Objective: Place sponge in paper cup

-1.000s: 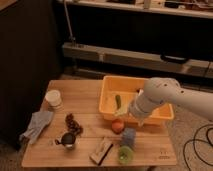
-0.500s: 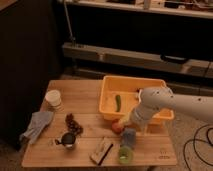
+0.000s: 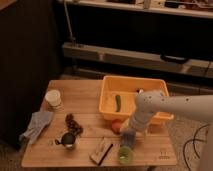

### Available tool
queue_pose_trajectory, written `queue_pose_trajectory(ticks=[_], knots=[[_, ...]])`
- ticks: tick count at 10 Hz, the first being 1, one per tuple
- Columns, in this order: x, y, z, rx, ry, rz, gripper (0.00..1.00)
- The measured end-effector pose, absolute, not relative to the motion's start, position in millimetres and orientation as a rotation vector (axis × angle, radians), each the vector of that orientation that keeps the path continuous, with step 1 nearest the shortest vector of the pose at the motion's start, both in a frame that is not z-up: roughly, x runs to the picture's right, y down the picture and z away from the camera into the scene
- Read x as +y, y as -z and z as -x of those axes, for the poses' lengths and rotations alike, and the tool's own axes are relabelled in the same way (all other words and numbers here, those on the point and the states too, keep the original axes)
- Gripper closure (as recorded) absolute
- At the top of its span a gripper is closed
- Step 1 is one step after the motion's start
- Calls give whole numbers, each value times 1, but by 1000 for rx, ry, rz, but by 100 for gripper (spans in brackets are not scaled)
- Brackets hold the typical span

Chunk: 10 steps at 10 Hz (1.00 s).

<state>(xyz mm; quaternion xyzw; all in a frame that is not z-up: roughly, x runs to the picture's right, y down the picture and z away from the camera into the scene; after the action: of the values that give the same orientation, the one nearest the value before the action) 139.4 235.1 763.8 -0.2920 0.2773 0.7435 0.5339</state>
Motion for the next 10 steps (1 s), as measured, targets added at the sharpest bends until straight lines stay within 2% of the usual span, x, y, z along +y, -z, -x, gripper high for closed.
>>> queue_pose_trajectory(ticks=[5,10], knots=[[253,-752,-126,697,-1724,641,25],[258,-757,-119,691,-1724,656,25]])
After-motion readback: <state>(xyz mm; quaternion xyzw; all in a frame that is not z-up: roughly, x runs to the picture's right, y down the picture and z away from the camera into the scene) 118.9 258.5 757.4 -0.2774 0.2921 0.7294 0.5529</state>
